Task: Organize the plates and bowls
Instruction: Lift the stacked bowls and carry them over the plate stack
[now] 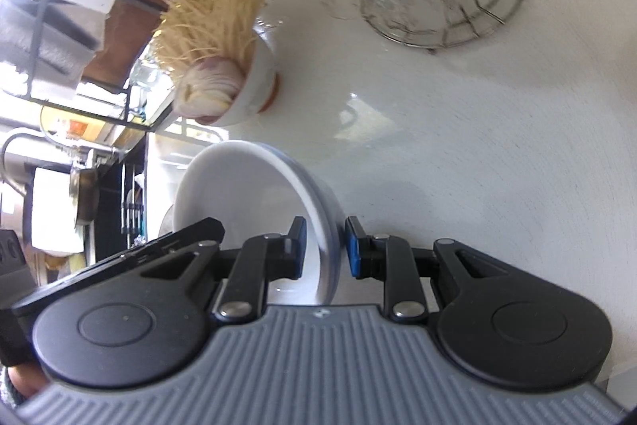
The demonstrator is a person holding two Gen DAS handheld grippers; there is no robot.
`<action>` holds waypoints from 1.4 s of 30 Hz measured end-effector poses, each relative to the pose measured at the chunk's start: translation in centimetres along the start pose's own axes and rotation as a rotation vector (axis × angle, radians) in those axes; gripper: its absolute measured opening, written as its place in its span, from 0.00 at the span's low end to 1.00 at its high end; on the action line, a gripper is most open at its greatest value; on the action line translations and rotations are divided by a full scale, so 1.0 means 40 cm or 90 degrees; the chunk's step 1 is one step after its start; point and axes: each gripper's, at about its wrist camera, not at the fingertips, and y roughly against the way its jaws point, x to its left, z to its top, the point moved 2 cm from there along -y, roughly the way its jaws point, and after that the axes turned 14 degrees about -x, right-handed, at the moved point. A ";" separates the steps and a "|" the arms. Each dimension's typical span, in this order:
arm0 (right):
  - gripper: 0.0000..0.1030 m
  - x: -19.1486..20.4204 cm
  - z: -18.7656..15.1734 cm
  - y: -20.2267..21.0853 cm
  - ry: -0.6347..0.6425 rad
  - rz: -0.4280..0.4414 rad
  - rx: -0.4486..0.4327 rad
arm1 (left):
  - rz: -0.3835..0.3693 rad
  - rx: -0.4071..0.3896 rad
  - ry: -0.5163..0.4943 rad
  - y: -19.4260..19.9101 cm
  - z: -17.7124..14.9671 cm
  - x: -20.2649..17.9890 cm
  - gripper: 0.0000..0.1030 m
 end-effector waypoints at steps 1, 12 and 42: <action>0.23 0.006 0.002 0.000 0.004 0.003 0.003 | 0.003 -0.004 0.006 0.008 0.001 0.004 0.20; 0.23 0.098 0.008 -0.016 0.072 0.034 0.031 | 0.047 -0.045 0.048 0.088 -0.006 0.057 0.20; 0.25 0.317 -0.153 -0.191 0.143 0.011 0.087 | 0.098 -0.053 0.147 0.177 -0.094 0.368 0.20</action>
